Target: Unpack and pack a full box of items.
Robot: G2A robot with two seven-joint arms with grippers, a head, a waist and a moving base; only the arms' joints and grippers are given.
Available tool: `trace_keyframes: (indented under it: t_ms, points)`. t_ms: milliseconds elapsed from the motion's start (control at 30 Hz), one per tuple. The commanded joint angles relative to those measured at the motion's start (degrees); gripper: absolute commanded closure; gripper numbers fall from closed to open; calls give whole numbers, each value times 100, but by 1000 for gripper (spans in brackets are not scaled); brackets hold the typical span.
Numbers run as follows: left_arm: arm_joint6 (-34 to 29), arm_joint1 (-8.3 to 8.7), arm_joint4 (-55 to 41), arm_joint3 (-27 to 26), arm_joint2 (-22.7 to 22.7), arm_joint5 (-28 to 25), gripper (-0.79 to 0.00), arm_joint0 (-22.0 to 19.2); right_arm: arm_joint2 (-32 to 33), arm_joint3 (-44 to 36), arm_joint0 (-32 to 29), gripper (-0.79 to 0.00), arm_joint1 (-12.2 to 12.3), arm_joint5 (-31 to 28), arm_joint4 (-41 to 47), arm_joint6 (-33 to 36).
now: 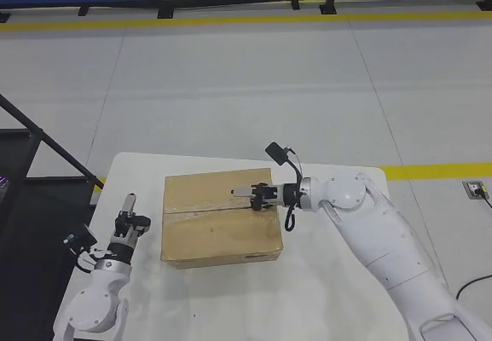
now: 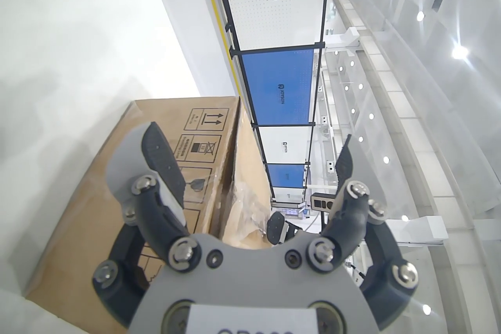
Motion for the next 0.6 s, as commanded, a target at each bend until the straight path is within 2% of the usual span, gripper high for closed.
trace_keyframes:
  t_ms: [0,567]
  points:
    - [-12,-1,-14,5,10,-3,-785,3,-34,37,22,-785,-24,-31,48,-24]
    - [-89,-13,-13,10,189,8,-785,-12,-729,1105,597,-785,-520,-384,524,-58]
